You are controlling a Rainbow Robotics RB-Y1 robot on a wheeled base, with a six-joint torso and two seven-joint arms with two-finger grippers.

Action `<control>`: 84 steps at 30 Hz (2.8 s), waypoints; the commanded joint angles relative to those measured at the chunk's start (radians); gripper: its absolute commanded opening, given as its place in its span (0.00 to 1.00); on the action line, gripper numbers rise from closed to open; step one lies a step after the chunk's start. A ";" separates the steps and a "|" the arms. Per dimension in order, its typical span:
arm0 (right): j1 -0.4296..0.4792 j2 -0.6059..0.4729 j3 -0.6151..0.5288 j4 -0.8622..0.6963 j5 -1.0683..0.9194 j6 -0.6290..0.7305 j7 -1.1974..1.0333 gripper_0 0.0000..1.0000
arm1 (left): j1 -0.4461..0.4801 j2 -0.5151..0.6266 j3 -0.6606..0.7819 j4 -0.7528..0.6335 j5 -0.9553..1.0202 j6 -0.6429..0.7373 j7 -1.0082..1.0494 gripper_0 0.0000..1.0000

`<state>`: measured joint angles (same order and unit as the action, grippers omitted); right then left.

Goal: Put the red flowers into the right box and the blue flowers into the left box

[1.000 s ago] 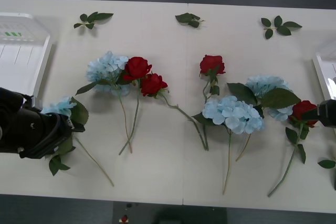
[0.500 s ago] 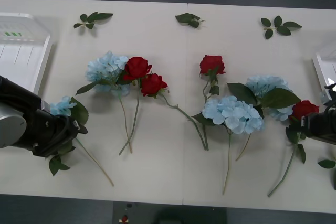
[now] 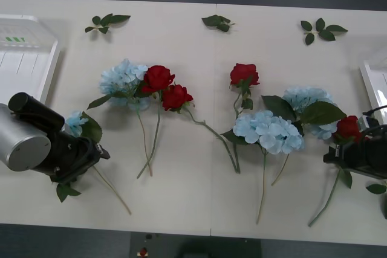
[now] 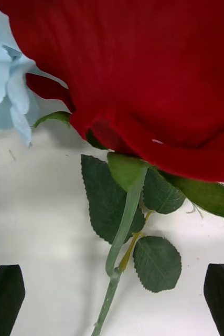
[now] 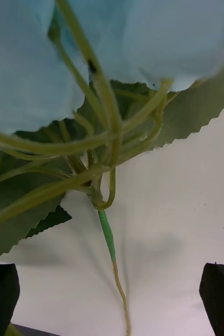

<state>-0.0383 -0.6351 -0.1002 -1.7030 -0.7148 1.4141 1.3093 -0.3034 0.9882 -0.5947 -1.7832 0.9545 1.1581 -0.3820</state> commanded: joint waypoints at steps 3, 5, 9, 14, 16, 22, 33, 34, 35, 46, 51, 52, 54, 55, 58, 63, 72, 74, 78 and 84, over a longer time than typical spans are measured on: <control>0.000 0.054 -0.010 -0.029 0.067 -0.027 -0.022 1.00 | -0.026 -0.002 -0.004 0.025 -0.028 -0.005 0.008 1.00; 0.000 0.071 -0.010 -0.029 0.090 -0.035 -0.024 1.00 | -0.046 -0.003 -0.030 0.044 -0.037 -0.006 0.006 1.00; 0.000 0.086 -0.010 -0.029 0.101 -0.043 -0.027 0.73 | -0.059 -0.003 -0.040 0.054 -0.057 -0.006 0.006 1.00; 0.003 0.091 -0.010 -0.029 0.112 -0.044 -0.022 0.01 | -0.057 -0.003 -0.053 0.054 -0.092 -0.006 0.006 0.88; 0.003 0.091 -0.009 -0.029 0.113 -0.049 -0.019 0.00 | -0.057 -0.003 -0.053 0.054 -0.099 -0.006 0.006 0.46; 0.003 0.089 -0.009 -0.029 0.117 -0.049 -0.015 0.00 | -0.056 -0.003 -0.040 0.051 -0.099 -0.005 0.006 0.00; 0.005 0.028 -0.024 -0.083 0.094 -0.057 0.001 0.00 | -0.054 0.049 0.004 0.014 -0.112 0.012 -0.005 0.00; 0.003 0.021 -0.029 -0.095 0.092 -0.050 0.002 0.00 | -0.054 0.056 0.009 0.008 -0.112 0.014 -0.006 0.00; 0.005 0.009 -0.039 -0.125 0.089 -0.037 0.007 0.00 | -0.054 0.076 0.026 -0.009 -0.112 0.023 -0.011 0.00; -0.014 -0.055 -0.234 -0.325 0.038 0.108 0.079 0.00 | -0.056 0.168 0.380 0.004 -0.134 0.206 -0.239 0.00; -0.069 -0.077 -0.366 -0.274 -0.031 0.160 0.189 0.00 | -0.057 0.168 0.486 0.103 -0.155 0.140 -0.393 0.00; -0.089 -0.084 -0.391 -0.247 -0.045 0.170 0.215 0.00 | -0.059 0.168 0.496 0.137 -0.158 0.098 -0.429 0.00; -0.120 -0.103 -0.414 -0.199 -0.057 0.177 0.252 0.00 | -0.068 0.168 0.501 0.199 -0.163 0.029 -0.483 0.00; -0.143 -0.120 -0.418 -0.161 -0.058 0.175 0.275 0.00 | -0.075 0.168 0.501 0.246 -0.161 -0.011 -0.514 0.00; -0.207 -0.163 -0.417 -0.041 -0.061 0.177 0.329 0.00 | -0.108 0.159 0.469 0.366 -0.161 -0.103 -0.606 0.00; -0.341 -0.233 -0.411 0.223 -0.066 0.161 0.447 0.00 | -0.161 0.159 0.397 0.511 -0.160 -0.239 -0.692 0.00; -0.463 -0.336 -0.345 0.611 -0.057 -0.061 0.653 0.00 | -0.200 0.142 0.395 0.608 -0.189 -0.347 -0.759 0.26; -0.463 -0.341 -0.325 0.648 -0.057 -0.123 0.674 0.00 | -0.198 0.142 0.395 0.613 -0.211 -0.365 -0.758 0.59; -0.460 -0.339 -0.268 0.729 -0.057 -0.242 0.688 0.00 | -0.198 0.142 0.395 0.636 -0.237 -0.416 -0.758 0.99; -0.460 -0.331 -0.197 0.792 -0.058 -0.350 0.683 0.00 | -0.198 0.144 0.404 0.623 -0.217 -0.443 -0.755 1.00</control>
<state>-0.4947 -0.9470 -0.3060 -0.9201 -0.7732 1.1040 1.9585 -0.4747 1.1135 -0.2075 -1.1423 0.7259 0.7253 -1.1128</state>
